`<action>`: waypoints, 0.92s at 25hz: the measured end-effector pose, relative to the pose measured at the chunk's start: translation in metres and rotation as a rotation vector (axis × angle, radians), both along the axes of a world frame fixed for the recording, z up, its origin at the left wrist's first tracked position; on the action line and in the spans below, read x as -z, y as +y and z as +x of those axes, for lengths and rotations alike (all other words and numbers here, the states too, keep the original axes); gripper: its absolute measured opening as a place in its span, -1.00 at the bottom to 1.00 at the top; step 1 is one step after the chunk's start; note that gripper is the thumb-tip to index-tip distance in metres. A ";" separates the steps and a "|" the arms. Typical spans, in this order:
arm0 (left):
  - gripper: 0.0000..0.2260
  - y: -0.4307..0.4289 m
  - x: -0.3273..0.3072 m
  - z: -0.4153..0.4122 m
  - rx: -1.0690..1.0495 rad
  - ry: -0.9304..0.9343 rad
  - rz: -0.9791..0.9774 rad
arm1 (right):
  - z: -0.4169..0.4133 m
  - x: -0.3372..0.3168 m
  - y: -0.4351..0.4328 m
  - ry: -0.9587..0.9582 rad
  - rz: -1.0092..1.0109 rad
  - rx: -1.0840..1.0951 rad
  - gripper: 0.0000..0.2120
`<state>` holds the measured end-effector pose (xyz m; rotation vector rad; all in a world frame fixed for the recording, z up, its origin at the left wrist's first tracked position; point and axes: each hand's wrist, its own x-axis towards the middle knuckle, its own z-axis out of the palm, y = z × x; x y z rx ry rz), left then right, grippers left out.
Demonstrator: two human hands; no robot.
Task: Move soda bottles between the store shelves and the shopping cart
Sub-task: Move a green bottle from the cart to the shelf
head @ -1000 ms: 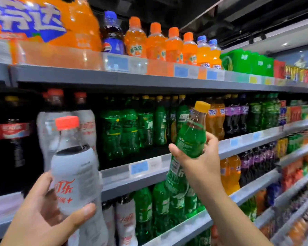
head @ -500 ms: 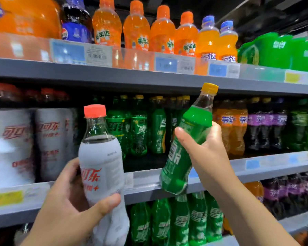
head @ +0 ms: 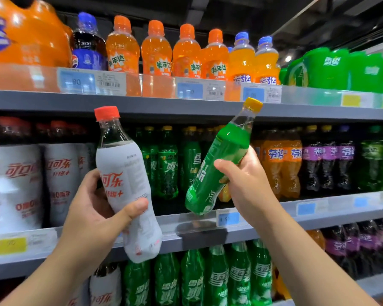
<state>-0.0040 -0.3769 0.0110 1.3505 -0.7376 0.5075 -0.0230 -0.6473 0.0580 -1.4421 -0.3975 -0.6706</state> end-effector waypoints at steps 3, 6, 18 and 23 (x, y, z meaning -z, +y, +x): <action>-0.29 0.000 -0.005 -0.001 -0.033 -0.026 -0.026 | 0.007 0.000 0.002 0.003 -0.144 0.151 -0.57; -0.32 0.000 -0.014 0.001 -0.054 -0.046 -0.022 | 0.022 -0.003 0.009 0.022 -0.207 0.320 -0.59; -0.36 -0.016 -0.014 0.006 -0.176 -0.104 -0.008 | 0.088 0.010 0.010 0.300 -0.344 0.498 0.03; -0.36 -0.017 -0.014 0.007 -0.166 -0.102 -0.032 | 0.085 0.011 0.010 0.307 -0.577 0.576 0.14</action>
